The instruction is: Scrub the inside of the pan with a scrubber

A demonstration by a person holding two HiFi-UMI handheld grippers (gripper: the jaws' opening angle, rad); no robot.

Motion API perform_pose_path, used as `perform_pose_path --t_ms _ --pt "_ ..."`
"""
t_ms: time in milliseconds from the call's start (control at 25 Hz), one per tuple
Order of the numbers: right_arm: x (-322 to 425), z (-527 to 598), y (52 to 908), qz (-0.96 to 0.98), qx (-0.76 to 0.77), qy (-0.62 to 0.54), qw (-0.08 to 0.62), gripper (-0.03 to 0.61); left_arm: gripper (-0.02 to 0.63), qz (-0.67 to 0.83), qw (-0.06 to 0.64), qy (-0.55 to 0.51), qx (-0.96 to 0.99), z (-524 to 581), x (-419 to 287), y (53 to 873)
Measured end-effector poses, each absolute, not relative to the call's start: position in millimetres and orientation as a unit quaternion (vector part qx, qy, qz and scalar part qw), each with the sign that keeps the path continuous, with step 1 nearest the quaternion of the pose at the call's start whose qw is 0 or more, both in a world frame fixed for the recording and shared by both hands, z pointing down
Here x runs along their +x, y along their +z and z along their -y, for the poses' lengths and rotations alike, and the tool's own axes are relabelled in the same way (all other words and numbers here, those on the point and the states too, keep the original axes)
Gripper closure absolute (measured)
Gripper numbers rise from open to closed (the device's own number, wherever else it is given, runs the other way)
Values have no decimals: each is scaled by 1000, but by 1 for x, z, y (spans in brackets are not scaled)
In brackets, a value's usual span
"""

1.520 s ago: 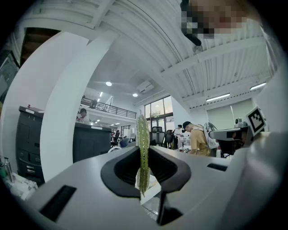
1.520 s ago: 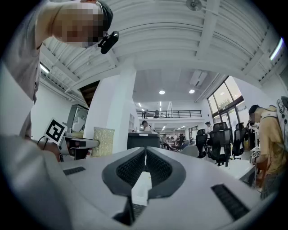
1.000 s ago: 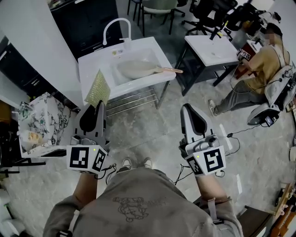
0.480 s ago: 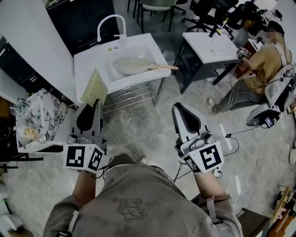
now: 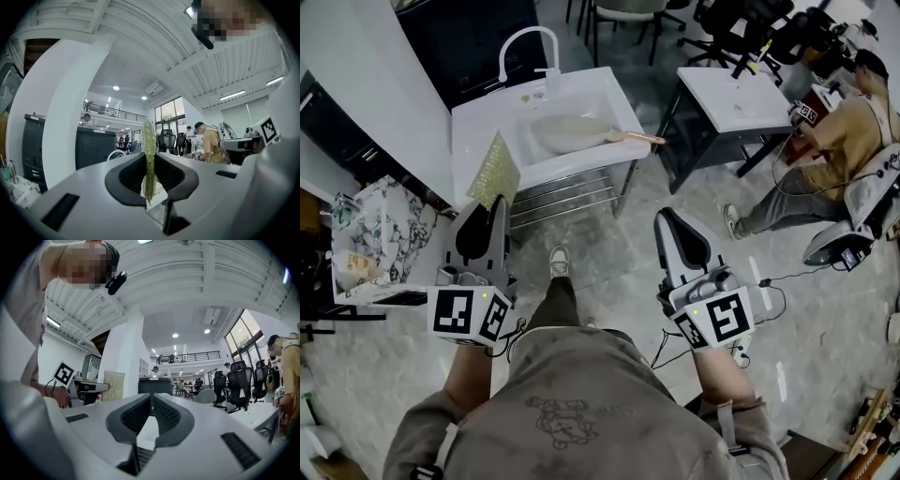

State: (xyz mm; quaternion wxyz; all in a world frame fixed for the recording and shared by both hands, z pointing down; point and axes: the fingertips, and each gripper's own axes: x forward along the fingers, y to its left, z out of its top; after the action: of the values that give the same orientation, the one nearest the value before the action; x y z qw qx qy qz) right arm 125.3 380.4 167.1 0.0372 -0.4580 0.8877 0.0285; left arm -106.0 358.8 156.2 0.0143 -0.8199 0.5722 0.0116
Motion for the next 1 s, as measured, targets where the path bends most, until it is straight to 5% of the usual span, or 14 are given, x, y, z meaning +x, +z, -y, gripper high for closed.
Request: perform_pose_path --t_ms 1000 --pt "76 -180 230 -886 -460 -8 -49 542 549 -562 -22 -19 -826 -157 -166 203"
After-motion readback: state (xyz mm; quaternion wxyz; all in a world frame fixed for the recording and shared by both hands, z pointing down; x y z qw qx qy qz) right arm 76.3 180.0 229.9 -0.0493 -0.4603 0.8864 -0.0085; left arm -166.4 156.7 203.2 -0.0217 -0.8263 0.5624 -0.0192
